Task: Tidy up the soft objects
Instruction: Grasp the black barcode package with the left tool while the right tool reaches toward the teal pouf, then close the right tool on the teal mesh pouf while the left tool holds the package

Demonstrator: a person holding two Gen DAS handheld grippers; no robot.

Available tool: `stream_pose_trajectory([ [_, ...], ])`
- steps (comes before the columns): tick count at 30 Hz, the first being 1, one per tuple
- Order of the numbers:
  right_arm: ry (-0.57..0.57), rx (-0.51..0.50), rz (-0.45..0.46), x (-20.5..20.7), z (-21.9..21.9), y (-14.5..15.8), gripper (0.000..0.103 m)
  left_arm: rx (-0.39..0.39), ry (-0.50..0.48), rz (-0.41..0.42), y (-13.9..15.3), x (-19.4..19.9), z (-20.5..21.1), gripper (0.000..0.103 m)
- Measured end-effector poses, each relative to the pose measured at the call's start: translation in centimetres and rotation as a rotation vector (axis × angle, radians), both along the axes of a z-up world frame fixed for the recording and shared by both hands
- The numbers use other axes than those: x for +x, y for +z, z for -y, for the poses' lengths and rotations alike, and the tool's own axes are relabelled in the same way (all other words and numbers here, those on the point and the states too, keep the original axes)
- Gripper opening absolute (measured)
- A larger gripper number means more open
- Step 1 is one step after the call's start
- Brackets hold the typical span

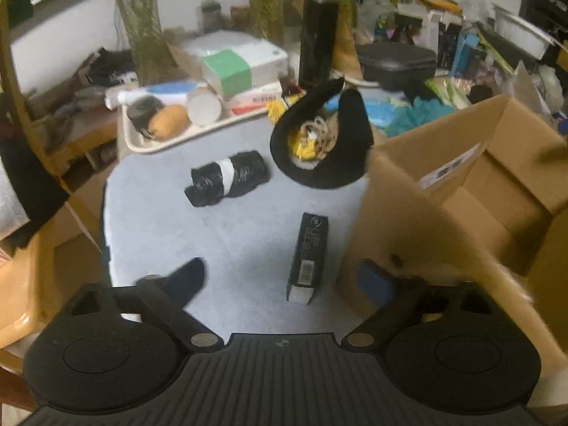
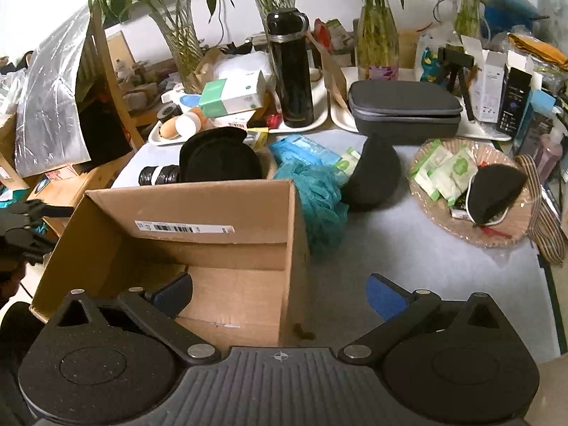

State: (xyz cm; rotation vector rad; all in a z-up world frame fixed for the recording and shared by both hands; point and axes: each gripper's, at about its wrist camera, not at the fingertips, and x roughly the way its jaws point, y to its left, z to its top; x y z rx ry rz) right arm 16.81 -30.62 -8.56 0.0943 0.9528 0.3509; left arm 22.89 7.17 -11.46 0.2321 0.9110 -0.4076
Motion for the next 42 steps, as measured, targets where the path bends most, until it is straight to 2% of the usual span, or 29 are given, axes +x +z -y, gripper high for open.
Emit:
stream_pose_trajectory([
  [9, -0.002, 0.045, -0.006, 0.7, 0.6, -0.6, 0.103, 0.077, -0.118, -0.024, -3.7, 2.1, 0.9, 0.071],
  [12, -0.005, 0.046, -0.007, 0.9, 0.7, -0.7, 0.103, 0.080, -0.154, -0.039, -4.7, 2.8, 1.2, 0.059],
  [14, -0.005, 0.053, -0.009, 1.0, 0.7, -0.7, 0.103, 0.078, -0.178, -0.042, -5.2, 3.0, 1.5, 0.056],
  [17, -0.001, 0.061, -0.008, 1.1, 0.9, -0.7, 0.103, 0.085, -0.220, -0.041, -5.7, 3.1, 2.1, 0.042],
  [19, 0.000, 0.060, -0.004, 1.2, 0.9, -0.7, 0.103, 0.083, -0.228, -0.057, -6.2, 3.3, 2.4, 0.028],
  [21, 0.004, 0.063, -0.001, 1.4, 0.9, -0.7, 0.103, 0.079, -0.229, -0.060, -6.4, 3.2, 2.7, 0.026],
  [29, 0.023, 0.054, 0.029, 2.7, 0.9, -0.4, 0.103, 0.040, -0.099, -0.040, -4.7, 2.7, 1.6, 0.024],
  [35, 0.009, 0.084, 0.030, 4.1, 1.6, -0.4, 0.103, -0.004, 0.011, 0.008, -1.6, 1.7, 0.6, 0.024],
  [42, -0.019, 0.116, 0.035, 5.7, 2.5, -0.3, 0.103, -0.057, 0.089, 0.082, 2.5, 0.0, 0.2, 0.024],
])
